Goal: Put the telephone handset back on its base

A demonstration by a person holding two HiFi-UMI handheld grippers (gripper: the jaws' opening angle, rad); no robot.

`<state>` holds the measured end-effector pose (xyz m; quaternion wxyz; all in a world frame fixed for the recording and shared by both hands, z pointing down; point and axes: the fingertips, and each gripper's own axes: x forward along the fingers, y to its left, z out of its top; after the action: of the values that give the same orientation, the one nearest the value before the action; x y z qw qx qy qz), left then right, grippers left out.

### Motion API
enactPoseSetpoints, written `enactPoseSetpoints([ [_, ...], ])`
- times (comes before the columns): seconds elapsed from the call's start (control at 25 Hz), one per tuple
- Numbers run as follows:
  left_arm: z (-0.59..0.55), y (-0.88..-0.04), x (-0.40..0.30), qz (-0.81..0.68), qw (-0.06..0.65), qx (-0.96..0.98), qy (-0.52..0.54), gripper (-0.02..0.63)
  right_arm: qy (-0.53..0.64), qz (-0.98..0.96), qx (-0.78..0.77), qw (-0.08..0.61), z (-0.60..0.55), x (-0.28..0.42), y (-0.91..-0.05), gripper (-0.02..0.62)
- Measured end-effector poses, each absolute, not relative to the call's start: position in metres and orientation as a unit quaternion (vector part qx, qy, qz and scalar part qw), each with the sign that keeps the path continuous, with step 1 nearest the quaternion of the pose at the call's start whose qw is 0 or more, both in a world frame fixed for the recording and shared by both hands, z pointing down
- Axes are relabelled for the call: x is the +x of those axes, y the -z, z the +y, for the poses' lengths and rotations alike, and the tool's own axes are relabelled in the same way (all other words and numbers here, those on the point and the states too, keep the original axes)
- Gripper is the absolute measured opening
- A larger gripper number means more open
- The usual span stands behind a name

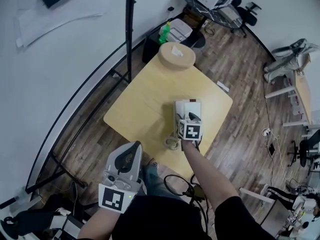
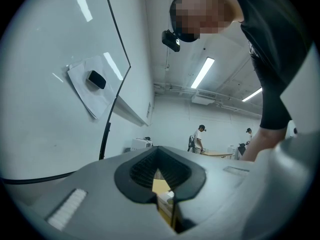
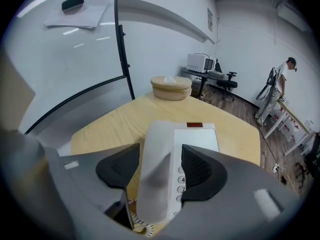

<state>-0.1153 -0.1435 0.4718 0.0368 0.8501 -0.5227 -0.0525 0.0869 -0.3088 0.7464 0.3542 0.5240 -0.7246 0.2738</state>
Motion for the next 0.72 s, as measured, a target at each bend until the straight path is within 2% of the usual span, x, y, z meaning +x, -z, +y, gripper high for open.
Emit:
enactPoseSetpoints([
  [0.28, -0.159, -0.442, -0.111, -0.518, 0.022, 0.853, 0.064, 0.000, -0.212, -0.779, 0.526, 0.267, -0.312, 0.093, -0.628, 0.250],
  [0.48, -0.169, -0.403, -0.100, -0.511, -0.015, 0.854, 0.099, 0.000, -0.141, -0.820, 0.509, 0.219, -0.282, 0.101, -0.539, 0.244],
  [0.56, -0.170, -0.391, -0.093, -0.505, -0.021, 0.857, 0.099, 0.000, -0.103, -0.831, 0.506, 0.207, -0.263, 0.103, -0.506, 0.214],
  [0.72, -0.173, -0.372, -0.084, -0.492, -0.032, 0.864, 0.103, 0.000, -0.022, -0.839, 0.514, 0.179, -0.230, 0.104, -0.452, 0.059],
])
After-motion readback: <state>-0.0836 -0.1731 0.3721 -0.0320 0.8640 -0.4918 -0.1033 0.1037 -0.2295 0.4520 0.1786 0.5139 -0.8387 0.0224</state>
